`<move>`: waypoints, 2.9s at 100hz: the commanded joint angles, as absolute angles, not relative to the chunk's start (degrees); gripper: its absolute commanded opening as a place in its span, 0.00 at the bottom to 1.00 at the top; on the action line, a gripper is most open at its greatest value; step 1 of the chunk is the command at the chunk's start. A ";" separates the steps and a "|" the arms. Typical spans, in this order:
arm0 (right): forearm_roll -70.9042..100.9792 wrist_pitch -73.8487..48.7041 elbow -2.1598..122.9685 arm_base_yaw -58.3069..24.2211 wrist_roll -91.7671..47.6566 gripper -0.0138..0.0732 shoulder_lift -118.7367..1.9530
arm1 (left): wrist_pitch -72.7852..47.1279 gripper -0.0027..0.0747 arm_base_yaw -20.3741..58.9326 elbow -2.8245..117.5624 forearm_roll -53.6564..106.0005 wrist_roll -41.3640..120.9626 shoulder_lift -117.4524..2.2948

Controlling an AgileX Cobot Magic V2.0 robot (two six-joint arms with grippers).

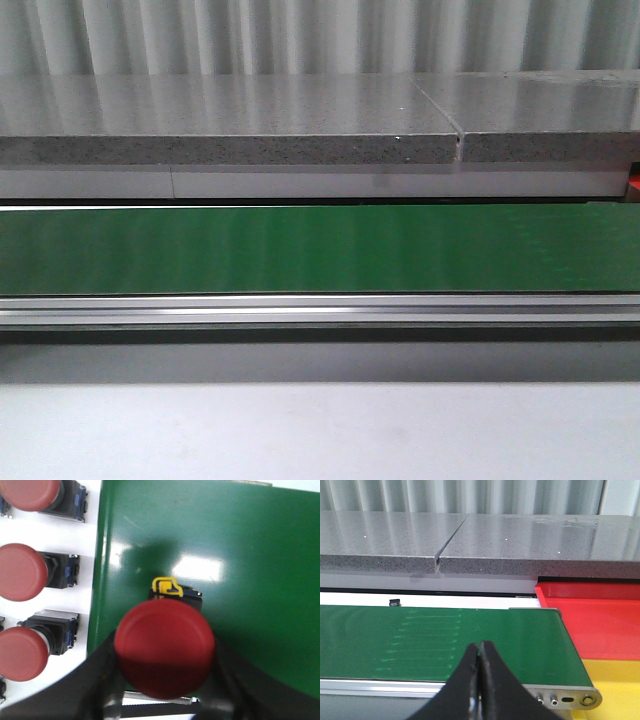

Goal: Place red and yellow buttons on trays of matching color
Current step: 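Carry the red button onto the green belt and open the left gripper, then move the left gripper to a yellow push-button and grasp it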

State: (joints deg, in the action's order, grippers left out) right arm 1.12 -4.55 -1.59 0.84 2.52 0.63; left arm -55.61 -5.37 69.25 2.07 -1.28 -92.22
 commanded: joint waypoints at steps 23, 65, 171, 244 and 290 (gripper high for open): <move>0.49 0.00 -1.28 0.75 2.39 0.08 1.46 | -55.05 0.32 -4.85 71.16 2.40 1.63 -90.61; 0.49 0.00 -1.28 0.75 2.39 0.08 1.46 | -55.59 0.88 -0.34 71.16 3.02 3.07 -87.87; 0.49 0.00 -1.28 0.75 2.39 0.08 1.46 | -52.08 0.86 -25.21 51.66 -2.43 -17.51 -67.90; 0.49 0.00 -1.28 0.75 2.39 0.08 1.46 | -41.41 0.86 -36.90 47.19 -2.84 -19.49 -79.84; 0.49 0.00 -1.28 0.75 2.39 0.08 1.46 | -39.73 0.86 -36.79 52.77 -2.36 -18.07 -86.88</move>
